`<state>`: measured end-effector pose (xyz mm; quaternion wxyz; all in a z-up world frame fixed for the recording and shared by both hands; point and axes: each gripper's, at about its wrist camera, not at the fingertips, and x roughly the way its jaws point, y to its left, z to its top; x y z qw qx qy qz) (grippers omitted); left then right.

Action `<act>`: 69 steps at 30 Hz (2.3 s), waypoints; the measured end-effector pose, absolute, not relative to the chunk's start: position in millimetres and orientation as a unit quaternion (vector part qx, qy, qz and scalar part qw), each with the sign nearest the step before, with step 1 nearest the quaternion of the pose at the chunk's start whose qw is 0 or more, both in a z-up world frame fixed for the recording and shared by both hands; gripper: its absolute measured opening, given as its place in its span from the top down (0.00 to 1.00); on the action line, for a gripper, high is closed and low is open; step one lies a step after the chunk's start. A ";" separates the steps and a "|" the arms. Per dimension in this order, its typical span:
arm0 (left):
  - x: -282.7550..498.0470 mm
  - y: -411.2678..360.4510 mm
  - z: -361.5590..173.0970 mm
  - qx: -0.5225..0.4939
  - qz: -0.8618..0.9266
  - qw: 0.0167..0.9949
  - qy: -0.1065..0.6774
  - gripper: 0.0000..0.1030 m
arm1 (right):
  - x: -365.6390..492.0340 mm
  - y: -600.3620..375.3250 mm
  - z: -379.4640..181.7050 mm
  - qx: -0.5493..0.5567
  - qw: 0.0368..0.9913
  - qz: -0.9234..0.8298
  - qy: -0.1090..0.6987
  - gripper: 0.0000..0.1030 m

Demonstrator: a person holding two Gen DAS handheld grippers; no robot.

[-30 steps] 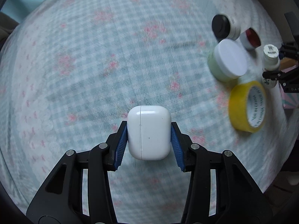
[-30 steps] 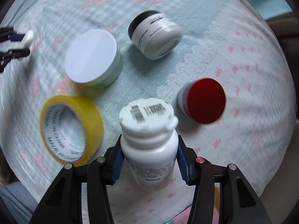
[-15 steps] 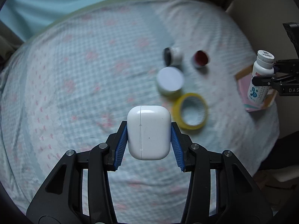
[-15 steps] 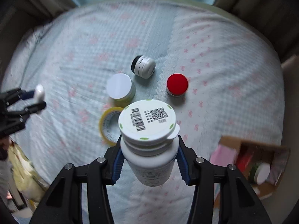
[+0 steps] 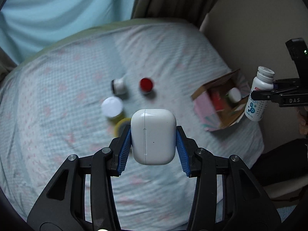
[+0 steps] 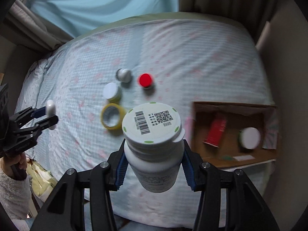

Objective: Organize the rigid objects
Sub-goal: 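Carry the earbud case and pill bottle into the cardboard box and release both, then lift both tools out of the cardboard box toward the remaining items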

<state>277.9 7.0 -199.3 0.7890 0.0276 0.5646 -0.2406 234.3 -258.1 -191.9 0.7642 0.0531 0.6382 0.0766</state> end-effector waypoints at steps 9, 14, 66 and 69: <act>264.2 -134.4 -184.8 0.035 -0.262 0.785 0.560 0.60 | 213.2 -395.1 -200.4 0.053 0.771 0.038 0.633 0.55; 269.2 -208.1 -199.0 0.028 -0.275 0.769 0.577 0.60 | 215.8 -465.1 -226.6 0.062 0.761 0.016 0.646 0.55; 284.3 -423.0 -376.5 0.159 -0.284 0.694 0.642 0.00 | 250.5 -537.7 -372.9 0.140 0.734 0.050 0.663 0.00; 279.9 -413.6 -361.6 0.156 -0.283 0.697 0.640 0.00 | 248.1 -541.0 -366.5 0.135 0.738 0.040 0.660 0.00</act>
